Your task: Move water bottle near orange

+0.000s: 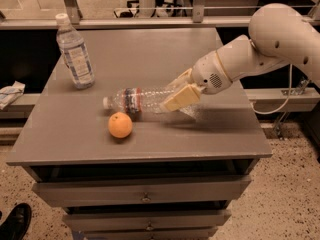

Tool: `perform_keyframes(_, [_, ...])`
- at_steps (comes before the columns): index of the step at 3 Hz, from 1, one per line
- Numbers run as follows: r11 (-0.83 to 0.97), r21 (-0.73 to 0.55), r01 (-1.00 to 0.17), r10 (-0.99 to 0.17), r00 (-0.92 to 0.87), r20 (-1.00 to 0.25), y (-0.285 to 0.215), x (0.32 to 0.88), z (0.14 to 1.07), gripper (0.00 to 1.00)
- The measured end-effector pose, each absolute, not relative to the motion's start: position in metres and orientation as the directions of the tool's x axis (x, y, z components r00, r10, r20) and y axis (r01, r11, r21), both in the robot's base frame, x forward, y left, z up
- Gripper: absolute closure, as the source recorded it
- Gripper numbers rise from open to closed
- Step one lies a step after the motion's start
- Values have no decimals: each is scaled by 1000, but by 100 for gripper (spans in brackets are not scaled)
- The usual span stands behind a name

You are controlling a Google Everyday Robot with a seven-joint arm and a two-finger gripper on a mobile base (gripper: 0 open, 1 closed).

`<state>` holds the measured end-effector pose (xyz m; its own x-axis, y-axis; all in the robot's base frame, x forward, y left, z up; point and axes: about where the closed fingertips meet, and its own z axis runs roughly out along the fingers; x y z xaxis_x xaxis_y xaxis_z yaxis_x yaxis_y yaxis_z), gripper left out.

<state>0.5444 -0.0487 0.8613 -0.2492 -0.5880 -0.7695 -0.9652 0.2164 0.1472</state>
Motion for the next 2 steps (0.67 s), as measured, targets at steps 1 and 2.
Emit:
perform_keyframes(1, [223, 154, -963, -588, -259, -766, -48, 543, 858, 0])
perform_keyframes(2, [228, 152, -962, -589, -260, -765, -49, 543, 858, 0])
